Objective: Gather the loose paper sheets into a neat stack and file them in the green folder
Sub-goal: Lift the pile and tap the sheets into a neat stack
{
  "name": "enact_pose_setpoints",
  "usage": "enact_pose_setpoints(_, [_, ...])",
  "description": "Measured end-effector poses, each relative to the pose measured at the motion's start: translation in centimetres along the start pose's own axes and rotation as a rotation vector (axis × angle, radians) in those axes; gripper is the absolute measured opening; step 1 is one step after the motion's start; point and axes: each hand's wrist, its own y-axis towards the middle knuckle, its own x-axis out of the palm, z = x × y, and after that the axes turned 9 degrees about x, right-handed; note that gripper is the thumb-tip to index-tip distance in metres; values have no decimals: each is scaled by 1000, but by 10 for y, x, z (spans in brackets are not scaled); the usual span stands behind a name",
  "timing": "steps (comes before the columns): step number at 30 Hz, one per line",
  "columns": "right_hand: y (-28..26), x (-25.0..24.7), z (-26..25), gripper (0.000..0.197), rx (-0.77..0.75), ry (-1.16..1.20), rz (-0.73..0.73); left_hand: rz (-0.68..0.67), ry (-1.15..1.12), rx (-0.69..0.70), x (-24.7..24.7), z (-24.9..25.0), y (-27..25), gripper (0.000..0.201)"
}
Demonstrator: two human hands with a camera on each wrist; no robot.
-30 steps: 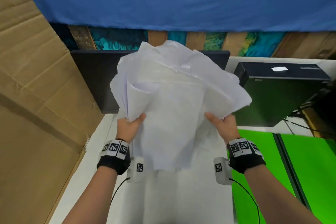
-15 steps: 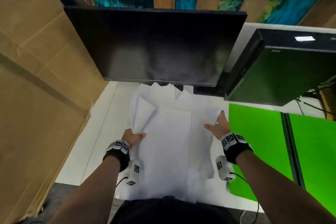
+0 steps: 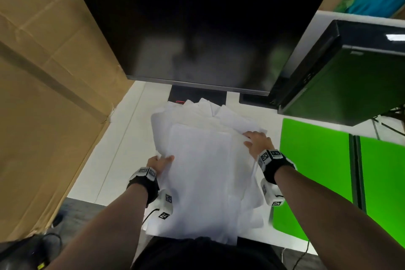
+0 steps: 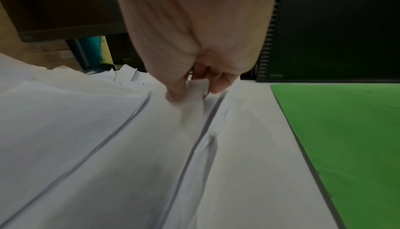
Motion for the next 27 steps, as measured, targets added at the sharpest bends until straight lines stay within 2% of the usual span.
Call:
enact_pose_setpoints(3, [2,-8,3,32,-15,40,212,27,-41,-14,3,-4,4,72])
enact_pose_setpoints(4, [1,-9,5,30,-10,82,206,30,-70,-18,4,-7,7,66])
enact_pose_setpoints(8, [-9,-1,19,20,37,93,-76,35,-114,-6,5,-8,8,62])
enact_pose_setpoints(10, [-15,3,25,20,67,97,-135,35,-135,1,5,-9,10,61])
enact_pose_setpoints(12, [-19,3,26,11,33,58,-206,39,-153,6,6,-11,12,61])
enact_pose_setpoints(16, [-31,10,21,18,-47,55,-513,32,-173,12,8,-13,11,58])
enact_pose_setpoints(18, [-41,19,15,21,-72,57,-710,5,-172,9,7,-11,8,66])
enact_pose_setpoints(21, [-44,25,9,14,-76,65,-859,-21,-80,13,7,-18,26,97])
enact_pose_setpoints(23, [-30,12,13,12,11,107,-788,-39,-3,47,6,-11,26,88])
enact_pose_setpoints(26, [1,-12,36,51,168,-47,-426,-72,147,133,7,7,10,59])
enact_pose_setpoints(27, [6,-14,44,60,215,-37,-380,-82,172,153,9,11,9,55])
